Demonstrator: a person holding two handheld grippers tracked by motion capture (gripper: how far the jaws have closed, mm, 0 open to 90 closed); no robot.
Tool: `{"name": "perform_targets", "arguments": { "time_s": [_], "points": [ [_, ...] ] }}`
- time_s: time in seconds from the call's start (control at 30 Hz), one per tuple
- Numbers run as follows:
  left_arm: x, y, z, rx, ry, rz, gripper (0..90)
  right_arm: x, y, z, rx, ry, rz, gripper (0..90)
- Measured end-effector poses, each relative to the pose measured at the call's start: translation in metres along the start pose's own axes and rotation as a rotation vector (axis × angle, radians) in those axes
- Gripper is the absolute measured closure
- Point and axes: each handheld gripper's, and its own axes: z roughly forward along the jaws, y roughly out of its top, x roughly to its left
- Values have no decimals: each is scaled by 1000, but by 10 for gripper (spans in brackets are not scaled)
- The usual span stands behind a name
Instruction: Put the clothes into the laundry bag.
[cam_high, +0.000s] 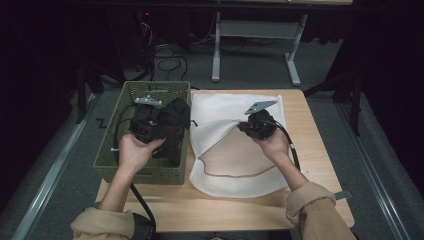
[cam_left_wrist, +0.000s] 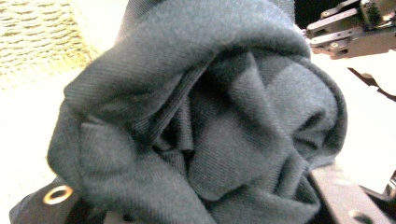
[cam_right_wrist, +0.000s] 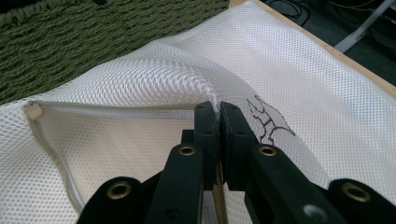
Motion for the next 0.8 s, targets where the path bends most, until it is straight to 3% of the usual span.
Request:
{"name": "perform_targets", "arguments": {
  "time_s": [0.33, 0.57, 0.8],
  "points": [
    [-15, 2, -4, 3, -15, 15, 590, 0, 0, -1, -5, -3, 9, 872],
    [-37, 8, -3, 6, -60, 78, 590, 0, 0, -1, -5, -2, 7, 871],
    [-50, 12, -5, 5, -101, 109, 589, -2, -1, -2, -8, -3, 1, 872]
  ]
}}
